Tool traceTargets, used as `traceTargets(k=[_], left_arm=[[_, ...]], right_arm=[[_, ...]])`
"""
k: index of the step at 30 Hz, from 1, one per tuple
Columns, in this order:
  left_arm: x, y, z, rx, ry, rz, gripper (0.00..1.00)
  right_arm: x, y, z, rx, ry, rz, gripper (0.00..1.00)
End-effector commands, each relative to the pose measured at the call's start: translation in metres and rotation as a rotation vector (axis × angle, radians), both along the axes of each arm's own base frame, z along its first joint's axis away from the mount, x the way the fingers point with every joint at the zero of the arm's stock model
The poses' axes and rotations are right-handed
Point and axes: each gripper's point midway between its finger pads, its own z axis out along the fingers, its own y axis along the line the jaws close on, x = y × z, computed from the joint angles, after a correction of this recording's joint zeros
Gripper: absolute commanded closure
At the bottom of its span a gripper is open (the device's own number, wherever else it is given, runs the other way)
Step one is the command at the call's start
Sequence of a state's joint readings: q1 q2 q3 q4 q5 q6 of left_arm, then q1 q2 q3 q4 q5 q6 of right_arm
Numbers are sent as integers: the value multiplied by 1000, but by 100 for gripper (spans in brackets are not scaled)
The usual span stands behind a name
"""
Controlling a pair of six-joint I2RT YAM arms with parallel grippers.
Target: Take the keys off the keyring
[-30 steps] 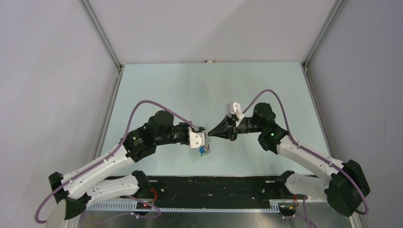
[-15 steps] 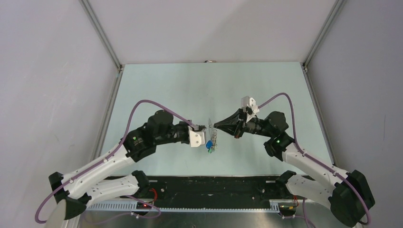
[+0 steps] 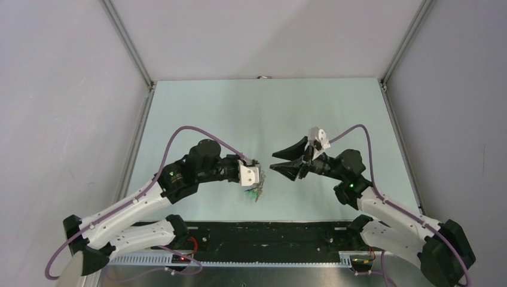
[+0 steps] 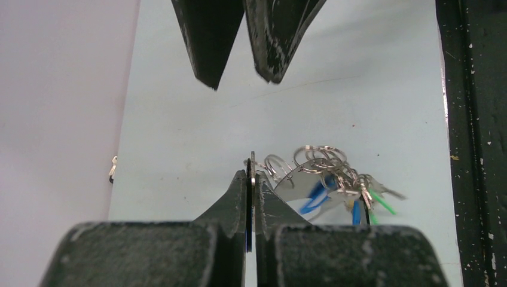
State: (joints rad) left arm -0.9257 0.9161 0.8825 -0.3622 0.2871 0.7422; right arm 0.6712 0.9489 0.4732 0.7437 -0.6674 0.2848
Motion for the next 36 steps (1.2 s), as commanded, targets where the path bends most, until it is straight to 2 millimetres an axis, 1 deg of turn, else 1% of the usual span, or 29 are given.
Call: traceTargets(k=[1, 2, 3, 4, 5, 6, 7, 8, 9, 10, 11, 12, 16, 17, 18, 19, 20, 21, 22, 23, 29, 32, 33, 35, 36], left_arm=[[-3, -1, 25, -67, -60, -18, 100], [-3, -1, 25, -68, -60, -22, 100], [-4, -1, 26, -70, -62, -24, 100], [-5, -1, 26, -71, -65, -30, 100], [-6, 0, 26, -72, -66, -31, 100], [-7, -1, 27, -74, -69, -38, 100], [-8, 0, 28, -77, -73, -43, 100], [-9, 0, 28, -79, -75, -50, 100], [-9, 0, 29, -80, -77, -54, 100], [-11, -1, 29, -81, -75, -59, 100], [-11, -1, 28, -81, -74, -62, 100], [-11, -1, 28, -81, -73, -65, 100], [-12, -3, 26, -78, -67, -69, 100], [-11, -3, 26, -78, -67, -68, 100], [-11, -3, 26, -78, -67, -69, 100], [-12, -3, 26, -78, -67, -70, 100], [-12, -3, 26, -77, -68, -70, 100], [-12, -3, 26, -77, -67, -70, 100], [-12, -3, 26, -77, -68, -70, 100], [-12, -3, 26, -77, -67, -71, 100], [-12, -2, 27, -79, -70, -69, 100], [-12, -2, 28, -80, -73, -70, 100], [-12, -2, 28, -80, -73, -70, 100], [-11, -1, 28, -81, -75, -66, 100], [-10, -1, 28, -80, -76, -59, 100]], right_arm=[[-7, -11, 3, -61, -163, 10, 50], [-7, -11, 5, -73, -205, 13, 50], [-9, -11, -1, -106, -219, 32, 51], [-11, -10, 3, -114, -245, 46, 51], [-9, -9, -3, -146, -258, 52, 52], [-10, -8, 1, -150, -277, 65, 53], [-9, -6, -5, -178, -281, 73, 53], [-10, -4, -2, -180, -299, 87, 53], [-9, -2, -7, -200, -307, 95, 54], [-10, 0, -4, -201, -320, 103, 54], [-8, 2, -8, -216, -328, 107, 54], [-11, 5, -5, -214, -341, 118, 54], [-14, 18, -5, -228, -360, 161, 56], [-13, 20, -1, -225, -373, 164, 56], [-14, 24, -4, -236, -362, 176, 57], [-13, 26, -1, -235, -372, 179, 57], [-13, 30, -5, -245, -360, 191, 57], [-13, 32, -2, -243, -369, 194, 58], [-14, 35, -4, -250, -363, 205, 59], [-14, 37, -2, -248, -368, 210, 61], [-13, 46, -8, -263, -348, 233, 72], [-13, 46, -12, -272, -329, 242, 83], [-13, 47, -13, -274, -325, 244, 91], [-14, 46, -12, -274, -315, 246, 100], [-12, 43, -12, -274, -298, 239, 100]])
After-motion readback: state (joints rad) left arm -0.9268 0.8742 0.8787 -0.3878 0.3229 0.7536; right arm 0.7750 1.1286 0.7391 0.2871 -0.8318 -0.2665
